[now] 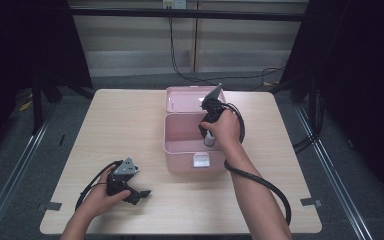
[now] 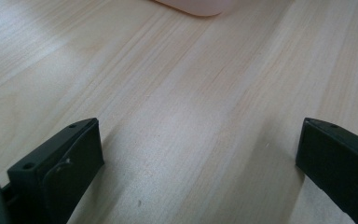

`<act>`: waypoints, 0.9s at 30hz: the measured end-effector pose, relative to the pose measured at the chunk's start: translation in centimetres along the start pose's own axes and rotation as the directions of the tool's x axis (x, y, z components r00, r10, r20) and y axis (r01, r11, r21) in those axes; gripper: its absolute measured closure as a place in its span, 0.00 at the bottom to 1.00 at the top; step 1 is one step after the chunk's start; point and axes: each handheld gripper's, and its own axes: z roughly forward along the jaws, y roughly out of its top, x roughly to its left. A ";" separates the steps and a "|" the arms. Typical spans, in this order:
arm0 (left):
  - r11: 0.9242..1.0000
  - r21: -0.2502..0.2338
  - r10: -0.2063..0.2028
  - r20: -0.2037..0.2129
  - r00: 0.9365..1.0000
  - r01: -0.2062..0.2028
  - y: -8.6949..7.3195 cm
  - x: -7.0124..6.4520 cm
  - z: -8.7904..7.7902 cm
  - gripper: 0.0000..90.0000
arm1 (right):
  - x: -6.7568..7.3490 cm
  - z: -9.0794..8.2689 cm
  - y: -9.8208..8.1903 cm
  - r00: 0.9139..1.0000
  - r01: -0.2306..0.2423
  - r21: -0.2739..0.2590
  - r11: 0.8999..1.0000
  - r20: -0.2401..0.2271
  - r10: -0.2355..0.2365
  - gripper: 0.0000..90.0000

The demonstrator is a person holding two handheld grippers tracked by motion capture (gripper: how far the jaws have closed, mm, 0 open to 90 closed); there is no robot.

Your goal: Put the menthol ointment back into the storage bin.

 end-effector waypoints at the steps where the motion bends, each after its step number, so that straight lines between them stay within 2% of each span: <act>1: 1.000 0.001 0.001 0.001 1.000 -0.001 0.0 0.0 0.0 0.00 | 0.0 -0.2 0.0 1.000 0.003 0.000 1.000 0.001 -0.003 0.43; 4: 1.000 0.002 0.001 0.001 1.000 -0.001 0.0 0.0 0.0 0.00 | 0.2 -0.8 -0.1 1.000 0.017 0.002 1.000 0.021 -0.017 0.42; 15: 1.000 0.001 0.000 0.004 1.000 0.000 0.0 0.0 0.0 0.00 | -0.1 -3.0 -0.3 0.999 0.049 -0.003 0.999 0.008 -0.049 0.39; 22: 1.000 0.000 0.001 0.004 1.000 -0.001 0.0 0.0 0.0 0.00 | -0.6 -4.2 -0.7 0.994 0.105 -0.004 0.994 0.004 -0.105 0.35; 27: 1.000 -0.001 0.000 0.006 1.000 0.000 0.0 0.0 0.0 0.00 | -0.7 -4.9 -1.0 0.987 0.162 -0.021 0.987 0.005 -0.162 0.29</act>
